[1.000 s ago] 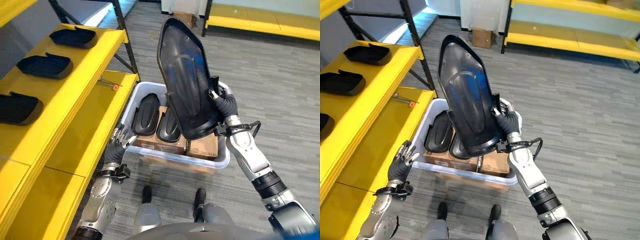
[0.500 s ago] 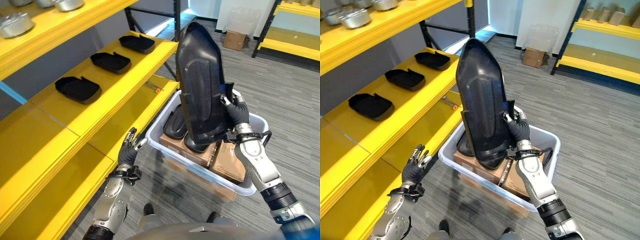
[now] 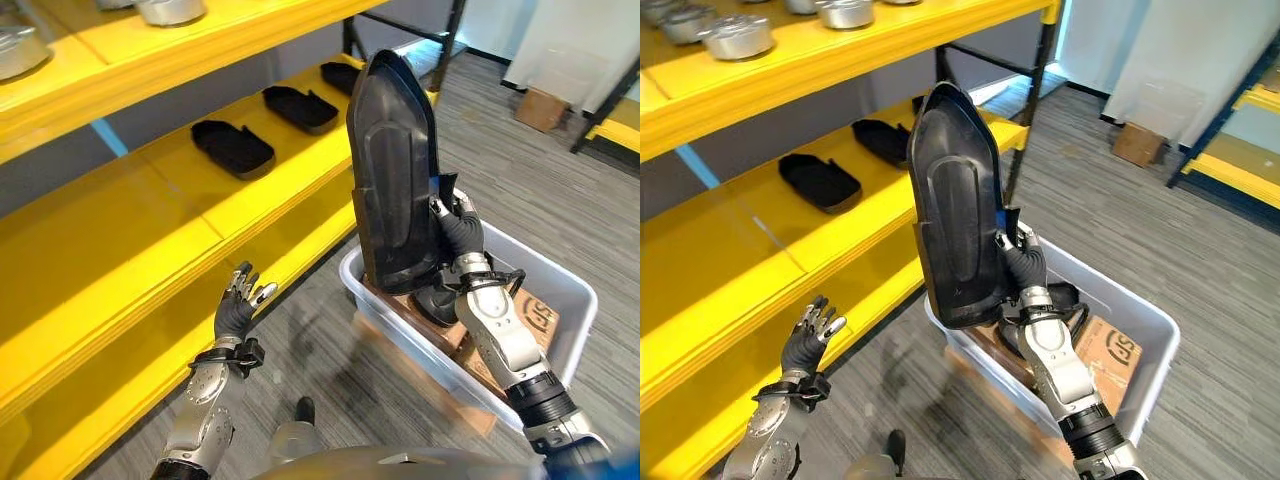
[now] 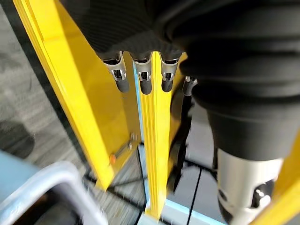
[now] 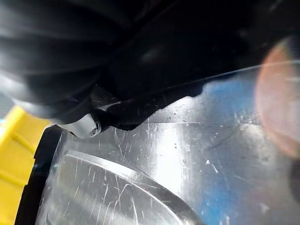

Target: Move parts from the plastic box to the shelf.

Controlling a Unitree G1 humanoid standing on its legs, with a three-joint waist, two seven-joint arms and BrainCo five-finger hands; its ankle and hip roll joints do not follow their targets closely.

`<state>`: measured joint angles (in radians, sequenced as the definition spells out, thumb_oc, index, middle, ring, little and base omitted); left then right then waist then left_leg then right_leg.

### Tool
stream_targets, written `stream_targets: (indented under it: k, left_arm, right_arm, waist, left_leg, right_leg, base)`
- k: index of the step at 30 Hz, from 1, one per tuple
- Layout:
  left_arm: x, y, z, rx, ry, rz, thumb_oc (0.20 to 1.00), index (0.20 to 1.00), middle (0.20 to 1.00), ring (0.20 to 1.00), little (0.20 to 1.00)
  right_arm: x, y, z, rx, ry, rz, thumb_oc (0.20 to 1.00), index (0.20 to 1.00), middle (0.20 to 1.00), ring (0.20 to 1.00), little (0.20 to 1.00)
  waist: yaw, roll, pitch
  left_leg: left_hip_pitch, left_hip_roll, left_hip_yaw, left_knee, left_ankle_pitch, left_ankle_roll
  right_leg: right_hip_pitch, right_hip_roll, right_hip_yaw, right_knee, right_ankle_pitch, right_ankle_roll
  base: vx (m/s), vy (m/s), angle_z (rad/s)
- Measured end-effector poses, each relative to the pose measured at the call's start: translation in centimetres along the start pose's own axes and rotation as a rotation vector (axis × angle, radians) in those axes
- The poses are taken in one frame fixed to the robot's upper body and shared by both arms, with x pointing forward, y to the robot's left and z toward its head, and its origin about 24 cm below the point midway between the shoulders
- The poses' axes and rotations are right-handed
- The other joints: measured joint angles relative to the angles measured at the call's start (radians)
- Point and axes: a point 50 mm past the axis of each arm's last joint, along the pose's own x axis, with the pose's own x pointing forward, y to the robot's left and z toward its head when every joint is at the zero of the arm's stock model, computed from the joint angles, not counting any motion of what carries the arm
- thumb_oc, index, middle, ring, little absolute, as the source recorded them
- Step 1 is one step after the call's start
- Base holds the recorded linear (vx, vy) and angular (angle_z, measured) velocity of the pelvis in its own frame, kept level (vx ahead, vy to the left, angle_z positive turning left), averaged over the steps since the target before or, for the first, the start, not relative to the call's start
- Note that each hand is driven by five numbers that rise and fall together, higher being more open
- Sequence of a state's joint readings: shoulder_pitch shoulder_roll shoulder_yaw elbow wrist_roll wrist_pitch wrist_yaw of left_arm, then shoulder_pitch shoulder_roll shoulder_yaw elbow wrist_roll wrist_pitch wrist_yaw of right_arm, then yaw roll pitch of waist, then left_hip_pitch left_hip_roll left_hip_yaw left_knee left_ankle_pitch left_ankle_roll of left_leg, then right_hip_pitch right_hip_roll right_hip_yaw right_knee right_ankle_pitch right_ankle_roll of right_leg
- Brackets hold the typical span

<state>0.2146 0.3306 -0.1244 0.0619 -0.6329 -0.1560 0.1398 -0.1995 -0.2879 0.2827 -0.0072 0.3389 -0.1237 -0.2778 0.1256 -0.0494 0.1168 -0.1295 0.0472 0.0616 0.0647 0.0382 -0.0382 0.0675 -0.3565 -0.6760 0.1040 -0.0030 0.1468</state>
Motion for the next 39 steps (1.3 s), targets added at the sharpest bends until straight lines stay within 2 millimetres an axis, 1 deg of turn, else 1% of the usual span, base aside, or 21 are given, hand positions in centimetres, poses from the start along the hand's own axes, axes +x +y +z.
stream_targets:
  k: [3, 4, 5, 6, 7, 8, 9, 10, 12, 13, 14, 15, 16, 18, 20, 21, 24, 31, 35, 38, 39]
  left_arm:
    - [0.0, 0.3, 0.3, 0.018, -0.008, 0.007, 1.000, 1.000, 1.000, 1.000, 1.000]
    - [0.1, 0.4, 0.4, 0.041, -0.013, 0.005, 1.000, 1.000, 1.000, 1.000, 1.000]
    - [0.1, 0.5, 0.5, 0.055, -0.015, 0.004, 1.000, 1.000, 1.000, 1.000, 1.000]
    - [0.2, 0.6, 0.6, 0.063, -0.019, 0.002, 1.000, 1.000, 1.000, 1.000, 1.000]
    - [0.4, 0.6, 0.9, 0.073, -0.027, -0.004, 1.000, 1.000, 1.000, 1.000, 1.000]
    - [0.6, 0.6, 1.3, 0.086, -0.038, -0.010, 1.000, 1.000, 1.000, 1.000, 1.000]
    - [1.0, 0.6, 1.9, 0.105, -0.058, -0.018, 1.000, 1.000, 1.000, 1.000, 1.000]
    - [1.4, 0.5, 2.4, 0.119, -0.075, -0.025, 1.000, 1.000, 1.000, 1.000, 1.000]
    - [1.6, 0.3, 2.7, 0.146, -0.086, -0.037, 1.000, 1.000, 1.000, 1.000, 1.000]
    - [1.5, 0.3, 2.6, 0.146, -0.083, -0.035, 1.000, 1.000, 1.000, 1.000, 1.000]
    - [1.4, 0.1, 2.2, 0.143, -0.072, -0.035, 1.000, 1.000, 1.000, 1.000, 1.000]
    - [1.3, 0.1, 2.1, 0.141, -0.070, -0.035, 1.000, 1.000, 1.000, 1.000, 1.000]
    - [1.2, -0.2, 1.8, 0.144, -0.056, -0.049, 1.000, 1.000, 1.000, 1.000, 1.000]
    - [0.9, -0.4, 1.2, 0.144, -0.034, -0.061, 1.000, 1.000, 1.000, 1.000, 1.000]
    - [1.0, -0.9, 1.1, 0.142, -0.028, -0.091, 1.000, 1.000, 1.000, 1.000, 1.000]
    - [1.2, -1.3, 1.1, 0.138, -0.030, -0.111, 1.000, 1.000, 1.000, 1.000, 1.000]
    - [0.7, -1.4, 0.6, 0.111, -0.018, -0.107, 1.000, 1.000, 1.000, 1.000, 1.000]
    - [0.7, -1.9, 0.4, 0.085, -0.015, -0.109, 1.000, 1.000, 1.000, 1.000, 1.000]
    - [0.7, -1.9, 0.3, 0.082, -0.013, -0.107, 1.000, 1.000, 1.000, 1.000, 1.000]
    - [0.5, -1.8, 0.2, 0.074, -0.008, -0.098, 1.000, 1.000, 1.000, 1.000, 1.000]
    - [0.4, -1.8, -0.1, 0.064, -0.001, -0.092, 1.000, 1.000, 1.000, 1.000, 1.000]
  right_arm:
    - [0.0, 0.5, -0.2, 0.024, 0.006, 0.002, 0.200, 0.200, 0.200, 0.200, 0.200]
    - [0.0, 0.7, -0.2, 0.032, 0.007, 0.002, 0.200, 0.200, 0.200, 0.200, 0.200]
    - [-0.2, 0.5, -0.4, 0.029, 0.016, -0.004, 0.200, 0.200, 0.200, 0.200, 0.200]
    - [-0.3, 0.4, -0.5, 0.029, 0.023, -0.007, 0.200, 0.200, 0.200, 0.200, 0.200]
    - [-0.3, 0.3, -0.4, 0.023, 0.022, -0.005, 0.200, 0.200, 0.200, 0.200, 0.200]
    - [-0.4, 0.2, -0.5, 0.020, 0.026, -0.006, 0.200, 0.200, 0.200, 0.200, 0.200]
    - [-0.4, 0.1, -0.5, 0.015, 0.025, 0.002, 0.200, 0.200, 0.200, 0.200, 0.200]
    - [-0.4, 0.1, -0.5, 0.011, 0.025, 0.017, 0.200, 0.200, 0.200, 0.200, 0.200]
    - [-0.8, 0.0, -0.9, 0.019, 0.045, 0.023, 0.200, 0.200, 0.200, 0.200, 0.200]
    - [-0.9, 0.0, -1.0, 0.020, 0.048, 0.025, 0.200, 0.200, 0.200, 0.200, 0.200]
    - [-0.8, 0.0, -0.9, 0.021, 0.047, 0.033, 0.200, 0.200, 0.200, 0.200, 0.200]
    - [-0.9, -0.1, -0.9, 0.025, 0.049, 0.034, 0.200, 0.200, 0.200, 0.200, 0.200]
    - [-0.9, -0.2, -1.0, 0.030, 0.055, 0.030, 0.200, 0.200, 0.200, 0.200, 0.200]
    - [-0.9, -0.3, -1.1, 0.031, 0.060, 0.024, 0.200, 0.200, 0.200, 0.200, 0.200]
    - [-1.2, -0.9, -1.4, 0.025, 0.073, 0.008, 0.200, 0.200, 0.200, 0.200, 0.200]
    - [-1.3, -1.5, -1.5, 0.015, 0.079, -0.008, 0.200, 0.200, 0.200, 0.200, 0.200]
    - [-1.7, -2.6, -1.5, -0.024, 0.087, -0.019, 0.200, 0.200, 0.200, 0.200, 0.200]
    - [-1.7, -3.7, -1.2, -0.022, 0.081, -0.053, 0.200, 0.200, 0.200, 0.200, 0.200]
    - [-2.6, -4.0, -2.0, -0.016, 0.123, -0.067, 0.200, 0.200, 0.200, 0.200, 0.200]
    - [-2.8, -4.1, -2.1, -0.016, 0.129, -0.066, 0.200, 0.200, 0.200, 0.200, 0.200]
    - [-2.8, -4.1, -2.2, -0.016, 0.129, -0.067, 0.200, 0.200, 0.200, 0.200, 0.200]
  waist:
    - [0.007, -0.009, 0.009]
    - [0.009, -0.009, 0.016]
    - [-0.005, 0.002, 0.024]
    - [-0.017, 0.003, 0.026]
    - [-0.040, 0.022, 0.038]
    - [-0.055, 0.027, 0.040]
    - [-0.054, 0.028, 0.042]
    - [-0.073, 0.038, 0.050]
    - [-0.084, 0.031, 0.049]
    - [-0.083, 0.027, 0.048]
    - [-0.085, 0.035, 0.054]
    - [-0.095, 0.040, 0.057]
    - [-0.114, 0.032, 0.060]
    - [-0.132, 0.022, 0.064]
    - [-0.161, 0.019, 0.069]
    - [-0.169, 0.011, 0.081]
    - [-0.170, 0.026, 0.070]
    - [-0.171, 0.032, 0.054]
    - [-0.168, 0.032, 0.045]
    - [-0.168, 0.033, 0.041]
    - [-0.165, 0.032, 0.042]
  left_leg:
    - [-0.050, -0.035, -0.030, 0.068, -0.032, 0.017]
    - [-0.077, -0.048, -0.039, 0.113, -0.061, 0.037]
    - [-0.084, -0.060, -0.069, 0.134, -0.083, 0.043]
    - [-0.076, -0.071, -0.082, 0.130, -0.074, 0.061]
    - [-0.072, -0.080, -0.138, 0.121, -0.058, 0.075]
    - [-0.068, -0.082, -0.172, 0.107, -0.046, 0.090]
    - [-0.063, -0.087, -0.204, 0.074, -0.024, 0.098]
    - [-0.066, -0.083, -0.250, 0.064, -0.007, 0.098]
    - [-0.050, -0.091, -0.276, 0.018, 0.019, 0.115]
    - [-0.044, -0.094, -0.280, 0.012, 0.020, 0.116]
    - [-0.044, -0.094, -0.295, 0.011, 0.016, 0.121]
    - [-0.043, -0.092, -0.298, 0.006, 0.016, 0.121]
    - [-0.032, -0.104, -0.293, -0.003, 0.025, 0.113]
    - [-0.027, -0.115, -0.324, -0.020, 0.013, 0.095]
    - [-0.001, -0.112, -0.356, -0.061, 0.004, 0.088]
    - [0.010, -0.112, -0.343, -0.026, -0.013, 0.090]
    - [0.069, -0.094, -0.316, 0.003, -0.049, 0.056]
    - [0.119, -0.085, -0.368, -0.049, -0.042, 0.038]
    - [0.149, -0.088, -0.395, -0.064, -0.036, 0.032]
    - [0.146, -0.097, -0.392, -0.052, -0.037, 0.028]
    - [0.122, -0.108, -0.379, -0.002, -0.043, 0.011]
  right_leg:
    - [0.012, -0.028, -0.009, 0.008, 0.002, 0.000]
    - [0.014, -0.045, -0.009, 0.036, 0.005, -0.001]
    - [0.012, -0.063, 0.039, 0.095, 0.014, -0.017]
    - [-0.001, -0.074, 0.086, 0.137, 0.028, -0.039]
    - [-0.046, -0.071, 0.220, 0.230, 0.016, -0.066]
    - [-0.064, -0.044, 0.321, 0.244, -0.026, -0.049]
    - [-0.101, 0.025, 0.450, 0.224, -0.081, -0.016]
    - [-0.125, 0.129, 0.581, 0.224, -0.135, -0.031]
    - [-0.192, 0.248, 0.621, 0.226, -0.168, -0.054]
    - [-0.213, 0.275, 0.625, 0.220, -0.167, -0.059]
    - [-0.278, 0.350, 0.668, 0.212, -0.163, -0.059]
    - [-0.291, 0.378, 0.689, 0.181, -0.156, -0.051]
    - [-0.309, 0.386, 0.679, 0.117, -0.109, -0.074]
    - [-0.296, 0.384, 0.685, 0.070, -0.025, -0.076]
    - [-0.260, 0.400, 0.690, 0.021, -0.017, -0.087]
    - [-0.230, 0.393, 0.670, 0.014, -0.006, -0.106]
    - [-0.170, 0.405, 0.640, 0.012, -0.033, -0.153]
    - [-0.087, 0.408, 0.598, -0.046, -0.038, -0.165]
    - [-0.045, 0.401, 0.576, -0.072, -0.039, -0.169]
    - [-0.040, 0.401, 0.577, -0.075, -0.046, -0.171]
    - [-0.041, 0.396, 0.577, -0.070, -0.049, -0.175]
  base:
    - [0.09, 0.290, 0.47]
    - [0.07, 0.216, 0.64]
    - [0.07, 0.212, 0.72]
    - [0.06, 0.175, 0.97]
    - [0.10, 0.085, 1.00]
    - [0.14, 0.122, 1.06]
    - [0.15, 0.110, 1.07]
    - [0.13, 0.091, 0.99]
    - [0.15, 0.052, 0.83]
    - [0.13, 0.015, 0.39]
    - [0.14, 0.007, 0.20]
    - [0.11, 0.010, 0.45]
    - [0.16, 0.009, 0.46]
    - [0.21, -0.019, 0.47]
    - [0.16, -0.048, 0.81]
    - [0.21, -0.072, 0.74]
    - [0.21, -0.073, 0.24]
    - [0.16, -0.084, 0.23]
    - [0.10, -0.063, 0.26]
    - [0.02, -0.009, 0.06]
    - [-0.10, 0.026, 0.12]
